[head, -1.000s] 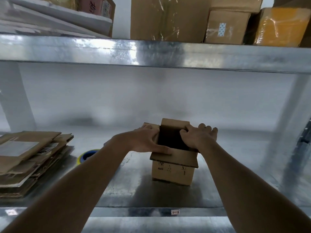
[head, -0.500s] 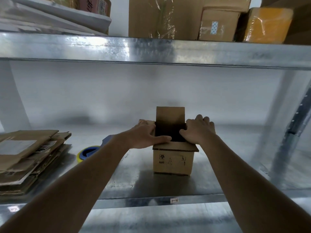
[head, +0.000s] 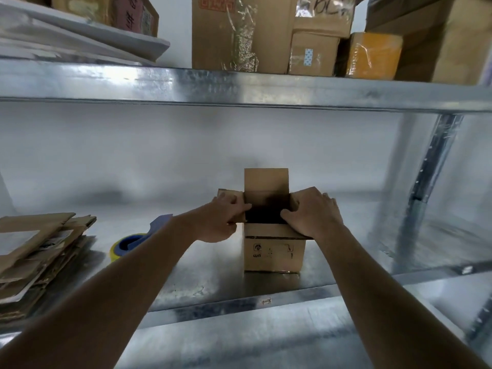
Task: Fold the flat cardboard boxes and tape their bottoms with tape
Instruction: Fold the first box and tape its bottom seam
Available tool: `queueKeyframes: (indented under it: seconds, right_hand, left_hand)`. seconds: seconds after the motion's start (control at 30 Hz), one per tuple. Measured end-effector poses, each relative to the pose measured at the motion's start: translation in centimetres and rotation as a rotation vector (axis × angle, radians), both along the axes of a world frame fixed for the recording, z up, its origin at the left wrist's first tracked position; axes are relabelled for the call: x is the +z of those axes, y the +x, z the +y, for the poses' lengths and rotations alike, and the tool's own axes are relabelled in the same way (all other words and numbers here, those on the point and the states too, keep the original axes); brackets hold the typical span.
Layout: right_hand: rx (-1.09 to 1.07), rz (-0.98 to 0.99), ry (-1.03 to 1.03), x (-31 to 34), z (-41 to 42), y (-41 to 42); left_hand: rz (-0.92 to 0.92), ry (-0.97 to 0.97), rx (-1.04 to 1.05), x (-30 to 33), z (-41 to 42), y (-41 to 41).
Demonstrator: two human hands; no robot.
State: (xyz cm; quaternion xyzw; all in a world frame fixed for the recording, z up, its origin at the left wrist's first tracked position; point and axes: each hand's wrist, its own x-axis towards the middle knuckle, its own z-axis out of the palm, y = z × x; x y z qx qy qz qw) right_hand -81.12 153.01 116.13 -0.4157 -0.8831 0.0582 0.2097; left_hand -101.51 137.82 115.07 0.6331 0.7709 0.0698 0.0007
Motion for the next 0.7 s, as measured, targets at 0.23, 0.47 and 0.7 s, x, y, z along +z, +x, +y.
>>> queueKeyframes:
  seconds: [0.23, 0.47, 0.7]
  right_hand:
    - [-0.13, 0.023, 0.006, -0.5, -0.6, 1.9]
    - [-0.156, 0.105, -0.08, 0.2, -0.2, 5.2]
    - [-0.266, 0.123, -0.146, 0.0, 3.2, 9.0]
  left_hand:
    - [-0.191, 0.034, -0.039, -0.8, 1.5, 1.0]
    - [-0.228, 0.056, -0.007, -0.2, 3.0, 4.1]
    - [-0.188, 0.105, 0.032, 0.0, 5.8, 9.6]
